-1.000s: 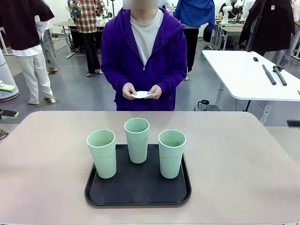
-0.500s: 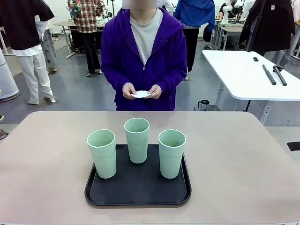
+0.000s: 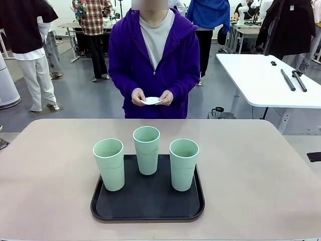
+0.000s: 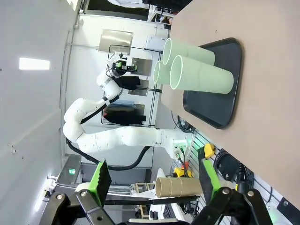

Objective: Place coasters on the table and set cups on them.
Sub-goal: Pick up one Reusable plastic cup and place it on a coaster set by the human.

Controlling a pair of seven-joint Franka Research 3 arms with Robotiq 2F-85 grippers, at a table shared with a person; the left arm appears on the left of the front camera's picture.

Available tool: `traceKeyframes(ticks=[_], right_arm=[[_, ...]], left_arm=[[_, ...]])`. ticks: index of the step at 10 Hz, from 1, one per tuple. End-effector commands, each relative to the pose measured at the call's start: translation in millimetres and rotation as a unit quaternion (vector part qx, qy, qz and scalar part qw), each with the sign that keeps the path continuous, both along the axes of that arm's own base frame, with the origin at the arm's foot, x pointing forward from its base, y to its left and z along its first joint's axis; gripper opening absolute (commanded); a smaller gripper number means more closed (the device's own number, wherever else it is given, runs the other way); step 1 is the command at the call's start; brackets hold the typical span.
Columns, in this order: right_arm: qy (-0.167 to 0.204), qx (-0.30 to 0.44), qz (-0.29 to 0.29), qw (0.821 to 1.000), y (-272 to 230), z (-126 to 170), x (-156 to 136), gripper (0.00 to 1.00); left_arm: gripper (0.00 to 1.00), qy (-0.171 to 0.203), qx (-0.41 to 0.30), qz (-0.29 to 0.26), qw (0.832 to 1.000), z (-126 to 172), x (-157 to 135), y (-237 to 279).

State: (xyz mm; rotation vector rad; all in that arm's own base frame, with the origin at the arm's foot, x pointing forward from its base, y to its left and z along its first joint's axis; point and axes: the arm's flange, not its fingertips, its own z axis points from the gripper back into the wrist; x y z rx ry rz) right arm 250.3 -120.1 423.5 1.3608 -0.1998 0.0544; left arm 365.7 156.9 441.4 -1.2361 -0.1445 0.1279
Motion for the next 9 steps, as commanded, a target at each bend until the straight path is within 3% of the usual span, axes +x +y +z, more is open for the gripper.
traceKeyframes(ticks=[1,9], right_arm=[[0.000,0.007,0.001,1.000,-0.7,-0.3,0.0,1.00],[0.000,0.007,0.001,1.000,-0.7,-0.3,0.0,1.00]], left_arm=[[1.00,-0.003,-0.005,0.000,1.000,0.8,0.7,-1.5],[1.00,-0.003,-0.005,0.000,1.000,0.8,0.7,-1.5]])
